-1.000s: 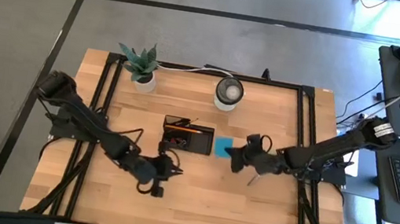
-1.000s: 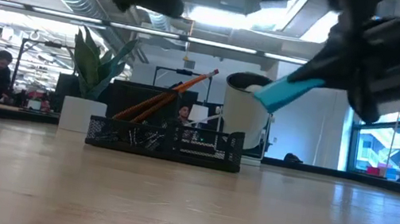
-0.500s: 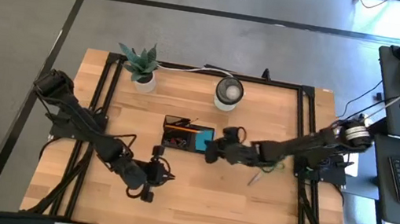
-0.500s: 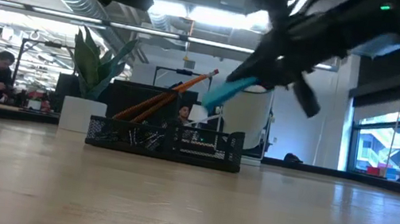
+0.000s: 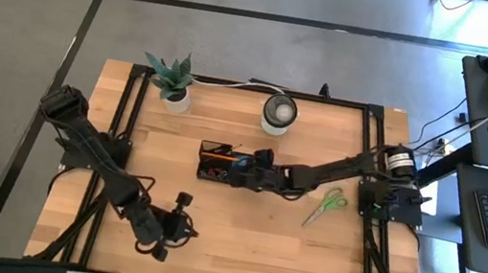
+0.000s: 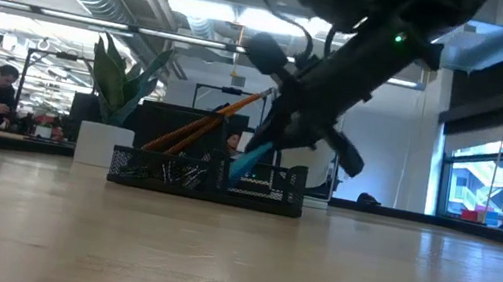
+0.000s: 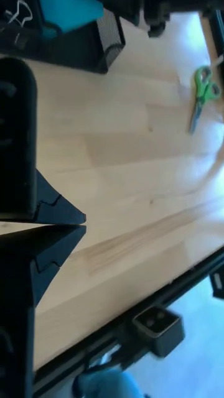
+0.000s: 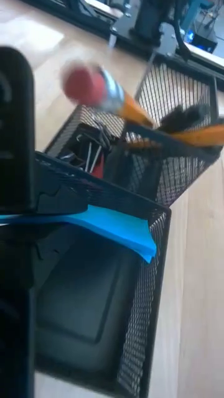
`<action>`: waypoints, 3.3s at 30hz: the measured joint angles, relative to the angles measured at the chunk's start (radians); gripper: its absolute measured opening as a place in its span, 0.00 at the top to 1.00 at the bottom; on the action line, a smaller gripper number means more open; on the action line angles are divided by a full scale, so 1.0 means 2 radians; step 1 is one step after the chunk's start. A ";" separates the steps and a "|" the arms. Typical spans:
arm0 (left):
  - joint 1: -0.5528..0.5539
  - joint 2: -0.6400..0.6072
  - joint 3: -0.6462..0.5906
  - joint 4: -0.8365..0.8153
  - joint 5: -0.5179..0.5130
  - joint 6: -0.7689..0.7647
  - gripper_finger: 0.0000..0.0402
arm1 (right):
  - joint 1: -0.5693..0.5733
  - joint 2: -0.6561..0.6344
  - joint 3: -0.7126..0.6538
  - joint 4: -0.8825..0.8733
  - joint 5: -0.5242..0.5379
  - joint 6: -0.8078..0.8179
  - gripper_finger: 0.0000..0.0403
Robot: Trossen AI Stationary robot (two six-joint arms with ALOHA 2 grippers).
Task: Pick and place office supplies into organizer
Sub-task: Put the blue sticky note in the desk organizer, then put the green scissor in the desk organizer
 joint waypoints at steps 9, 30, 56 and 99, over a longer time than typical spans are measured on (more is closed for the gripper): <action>-0.030 0.000 0.000 -0.013 -0.006 0.001 0.99 | -0.011 0.026 0.011 0.006 -0.012 0.003 0.98; -0.033 0.000 0.000 -0.013 -0.016 0.000 0.99 | -0.017 0.023 0.023 -0.017 -0.046 -0.062 0.81; -0.033 0.000 0.000 -0.012 -0.015 -0.012 0.99 | -0.030 0.023 0.083 -0.192 -0.071 -0.063 0.81; -0.033 0.000 0.000 -0.012 -0.015 -0.013 0.98 | -0.031 0.023 0.121 -0.254 -0.083 -0.076 0.54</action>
